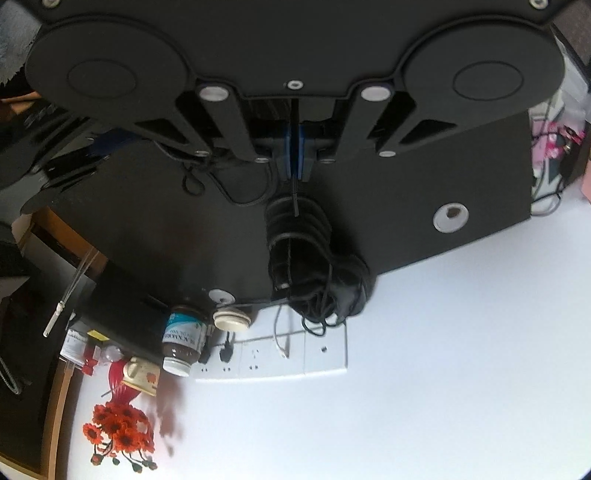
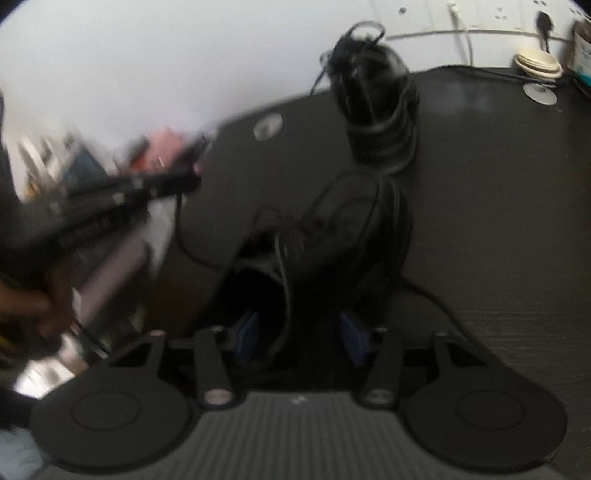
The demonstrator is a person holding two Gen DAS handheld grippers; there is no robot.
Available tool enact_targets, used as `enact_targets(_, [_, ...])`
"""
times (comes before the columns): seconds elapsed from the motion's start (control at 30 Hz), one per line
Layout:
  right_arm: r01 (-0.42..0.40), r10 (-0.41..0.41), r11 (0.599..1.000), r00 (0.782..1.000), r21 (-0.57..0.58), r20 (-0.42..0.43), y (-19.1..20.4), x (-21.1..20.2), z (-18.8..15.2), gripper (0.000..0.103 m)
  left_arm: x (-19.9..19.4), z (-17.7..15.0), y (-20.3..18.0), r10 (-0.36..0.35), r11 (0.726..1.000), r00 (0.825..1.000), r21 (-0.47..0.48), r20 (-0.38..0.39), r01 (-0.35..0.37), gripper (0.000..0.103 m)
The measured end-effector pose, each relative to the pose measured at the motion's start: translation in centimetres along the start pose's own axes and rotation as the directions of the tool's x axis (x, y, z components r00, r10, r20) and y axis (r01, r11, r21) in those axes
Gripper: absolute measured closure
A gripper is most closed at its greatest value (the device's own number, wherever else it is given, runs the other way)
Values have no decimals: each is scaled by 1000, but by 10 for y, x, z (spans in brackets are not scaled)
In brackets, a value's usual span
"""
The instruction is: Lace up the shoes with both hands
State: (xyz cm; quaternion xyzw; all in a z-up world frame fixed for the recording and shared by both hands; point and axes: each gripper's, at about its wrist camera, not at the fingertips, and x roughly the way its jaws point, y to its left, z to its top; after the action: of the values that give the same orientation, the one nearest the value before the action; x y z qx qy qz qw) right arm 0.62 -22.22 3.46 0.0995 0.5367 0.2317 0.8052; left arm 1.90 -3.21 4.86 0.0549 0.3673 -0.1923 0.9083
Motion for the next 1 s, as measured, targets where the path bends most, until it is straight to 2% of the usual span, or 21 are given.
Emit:
enact_targets(0.03, [6,-6,1000,1000,-5,0,0,2,-1,63,1,-1,-2,-7,1000,1000,-2,-3,7,100])
enact_targets(0.07, [7,-7,1000,1000,-10,3,0,3,-2,74,2,-1,-4,-14,1000,1000,-4,-4,14,100])
enact_targets(0.1, [-6,6,1000,1000,-14,14,-2,1,-2,80,2,-1,-6,-22,1000,1000,-6,-3,22,99])
enact_targets(0.17, [-9,9,1000,999,-23,35,-6,-4,-1,83,3,-1,-9,-44,999,999,-7,-3,44,99])
enact_targets(0.3, [53,-51,998,996,-34,67,-20,-16,1,92,6,-4,-19,-76,997,997,4,-18,77,99])
enact_targets(0.43, [110,-108,993,991,-32,77,-33,-26,3,91,9,-8,-33,-115,993,993,9,-32,116,99])
enact_targets(0.53, [123,-121,991,990,-41,66,-35,-37,4,79,7,-10,-42,-145,989,989,5,-27,145,99])
enact_targets(0.6, [71,-69,997,994,-25,80,-37,-54,5,75,4,-9,-48,-160,987,987,9,-17,160,99])
enact_targets(0.63, [21,-21,1000,994,0,106,-39,-64,6,74,3,-10,-51,-162,987,987,15,-10,162,99])
enact_targets(0.7, [-104,88,991,980,84,176,-48,-77,10,69,0,-9,-55,-169,985,986,20,7,169,99])
enact_targets(0.77, [-234,189,952,957,198,221,-57,-75,16,69,-1,-7,-59,-175,984,984,26,18,175,99])
enact_targets(0.83, [-316,247,898,938,307,243,-64,-66,21,69,-2,-6,-62,-175,984,984,37,22,174,99])
enact_targets(0.93, [-357,284,850,930,387,234,-65,-50,26,69,-3,-7,-65,-177,983,984,54,19,176,99])
enact_targets(1.0, [-359,292,834,931,419,217,-64,-41,26,69,-4,-8,-68,-179,982,984,69,19,177,99])
